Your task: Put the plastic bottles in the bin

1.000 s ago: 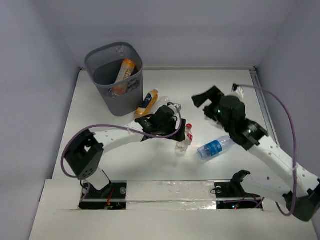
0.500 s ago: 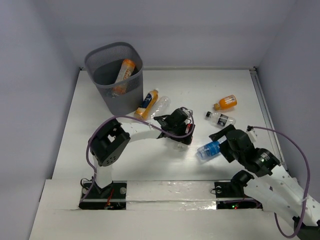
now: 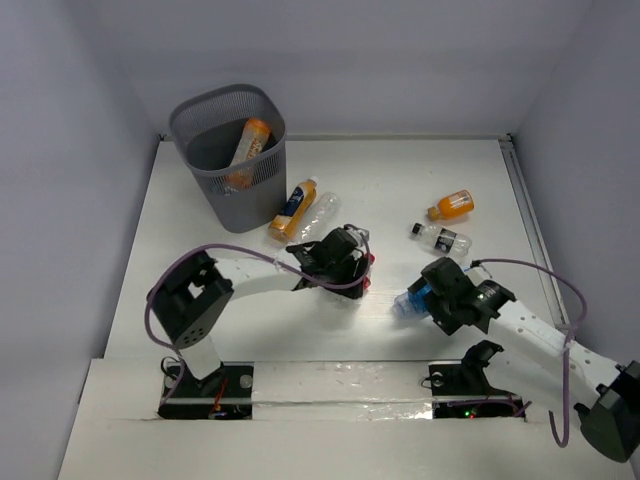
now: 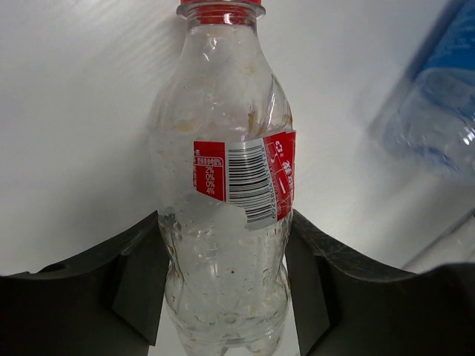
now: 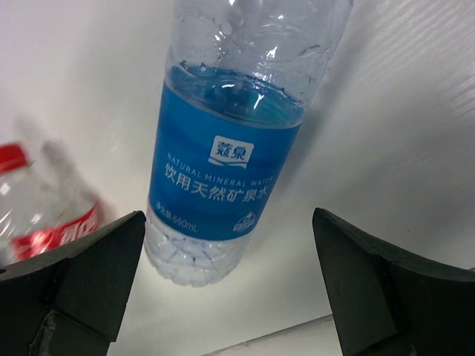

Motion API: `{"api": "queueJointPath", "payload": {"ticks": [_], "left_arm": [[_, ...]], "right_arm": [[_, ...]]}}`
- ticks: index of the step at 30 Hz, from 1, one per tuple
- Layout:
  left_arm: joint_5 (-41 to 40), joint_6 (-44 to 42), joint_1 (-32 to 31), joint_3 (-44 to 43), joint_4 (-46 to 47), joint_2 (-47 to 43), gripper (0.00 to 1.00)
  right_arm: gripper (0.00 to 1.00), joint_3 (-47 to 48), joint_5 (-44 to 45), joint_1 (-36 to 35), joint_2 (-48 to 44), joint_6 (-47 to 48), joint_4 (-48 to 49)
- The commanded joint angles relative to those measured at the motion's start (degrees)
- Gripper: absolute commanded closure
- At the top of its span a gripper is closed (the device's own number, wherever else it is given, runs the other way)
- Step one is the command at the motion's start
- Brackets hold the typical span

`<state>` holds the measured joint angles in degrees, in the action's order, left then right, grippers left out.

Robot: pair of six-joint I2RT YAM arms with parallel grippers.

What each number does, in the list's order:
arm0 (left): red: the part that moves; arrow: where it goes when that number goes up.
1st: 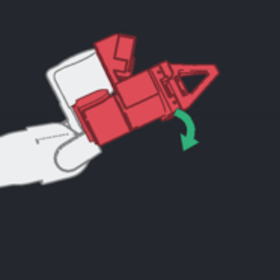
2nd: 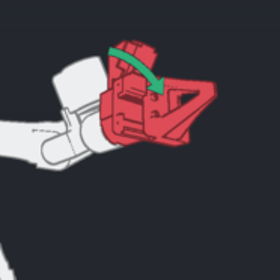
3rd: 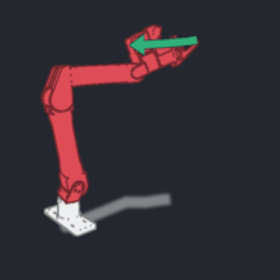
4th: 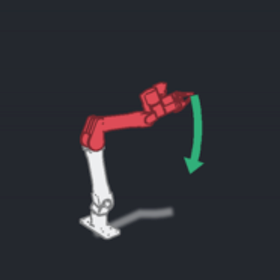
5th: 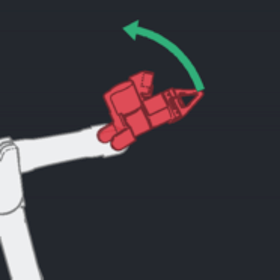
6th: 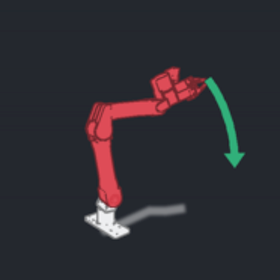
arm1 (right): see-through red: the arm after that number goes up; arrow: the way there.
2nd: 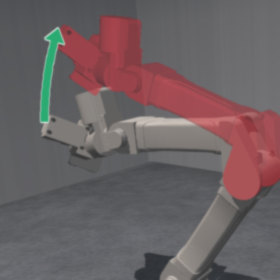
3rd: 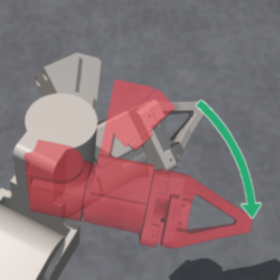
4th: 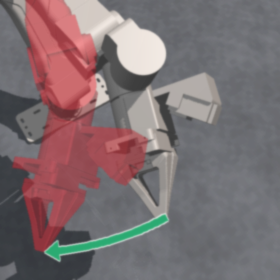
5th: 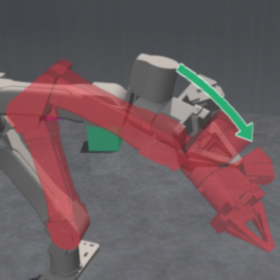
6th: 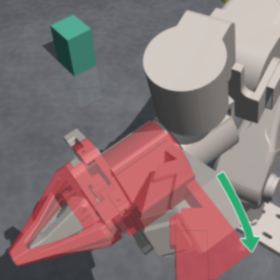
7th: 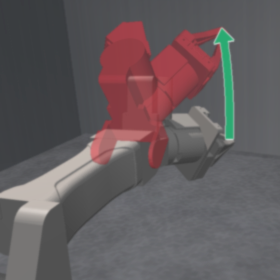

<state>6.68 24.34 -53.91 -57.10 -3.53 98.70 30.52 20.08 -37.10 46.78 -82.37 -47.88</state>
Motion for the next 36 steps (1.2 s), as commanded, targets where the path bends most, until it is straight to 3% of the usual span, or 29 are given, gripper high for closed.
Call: {"api": "queueJointPath", "payload": {"ticks": [1, 8, 17, 21, 27, 31, 36], "left_arm": [[0.8, -0.2, -0.1, 1.8, -2.0, -9.8, 0.73], [-1.3, -0.1, -0.1, -1.1, -9.5, -25.1, 0.73], [-2.8, -0.5, 3.6, -11.8, -13.5, -35.2, 0.72], [-1.1, -1.7, 8.0, -17.8, -14.5, -37.7, 0.72], [1.9, -3.0, 19.2, -26.4, -15.5, -35.6, 0.71], [3.2, -3.6, 26.2, -35.6, -16.8, -30.9, 0.71], [5.6, -2.5, 37.2, -42.6, -16.8, -24.3, 0.70]], "right_arm": [[0.00, 2.6, 1.9, 0.4, 4.4, -0.9, 3.8], [0.06, 7.9, 1.2, 2.0, 15.3, 1.4, 4.1], [0.33, 9.1, -6.4, 2.0, 20.0, 1.7, 2.3], [0.55, 8.9, -7.8, 2.0, 15.5, 1.4, 0.0], [0.56, 15.5, -7.5, 1.5, 2.2, 1.8, -7.3], [0.56, 21.7, -10.0, 1.5, -5.5, 4.1, -6.4], [0.55, 30.8, -16.4, 0.9, -0.8, 15.5, 0.7]]}}
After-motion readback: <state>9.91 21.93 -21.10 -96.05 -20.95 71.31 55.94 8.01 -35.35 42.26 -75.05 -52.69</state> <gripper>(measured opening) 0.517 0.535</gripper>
